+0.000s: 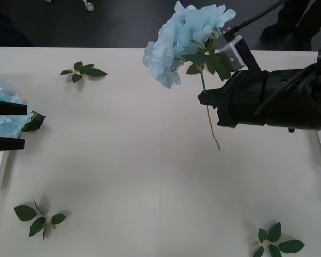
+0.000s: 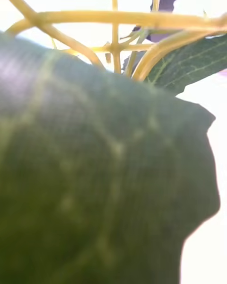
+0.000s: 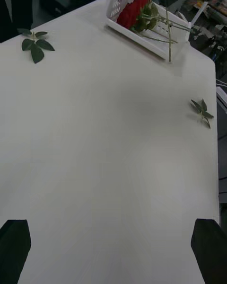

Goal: Put the red flowers into the right box and the blue flowers into the left box

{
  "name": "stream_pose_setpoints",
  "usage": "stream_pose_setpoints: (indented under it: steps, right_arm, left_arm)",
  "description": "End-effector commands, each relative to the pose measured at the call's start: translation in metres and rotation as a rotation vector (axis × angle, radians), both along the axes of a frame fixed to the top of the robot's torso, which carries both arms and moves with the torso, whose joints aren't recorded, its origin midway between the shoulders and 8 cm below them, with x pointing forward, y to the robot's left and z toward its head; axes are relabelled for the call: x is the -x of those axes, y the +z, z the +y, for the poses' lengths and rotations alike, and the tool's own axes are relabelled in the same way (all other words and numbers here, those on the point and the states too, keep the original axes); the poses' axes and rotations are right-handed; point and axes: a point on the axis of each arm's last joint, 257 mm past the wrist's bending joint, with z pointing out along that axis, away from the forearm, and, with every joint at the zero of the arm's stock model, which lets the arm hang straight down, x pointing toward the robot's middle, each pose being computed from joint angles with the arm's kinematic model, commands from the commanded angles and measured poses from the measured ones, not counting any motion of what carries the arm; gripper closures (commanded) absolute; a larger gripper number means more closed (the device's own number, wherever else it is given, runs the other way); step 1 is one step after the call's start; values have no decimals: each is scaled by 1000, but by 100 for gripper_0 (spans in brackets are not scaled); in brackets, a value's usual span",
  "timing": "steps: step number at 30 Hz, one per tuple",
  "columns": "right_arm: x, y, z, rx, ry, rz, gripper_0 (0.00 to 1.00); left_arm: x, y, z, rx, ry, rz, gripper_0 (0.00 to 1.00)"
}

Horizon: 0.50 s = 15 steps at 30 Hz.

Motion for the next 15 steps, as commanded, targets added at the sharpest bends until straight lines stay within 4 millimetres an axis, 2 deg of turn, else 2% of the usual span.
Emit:
stream_pose_setpoints:
  steps: [1, 8, 15]
  right_arm:
    - [15, 11, 36, -84, 73, -126, 100]
    - [29, 6, 78, -172, 109, -235, 100]
    - [45, -1, 119, -184, 160, -215, 100]
  left_arm:
    - [-6, 24, -15, 55, -34, -106, 0]
    - [4, 32, -30, 155, -70, -123, 0]
    - [17, 30, -46, 208, -130, -112, 0]
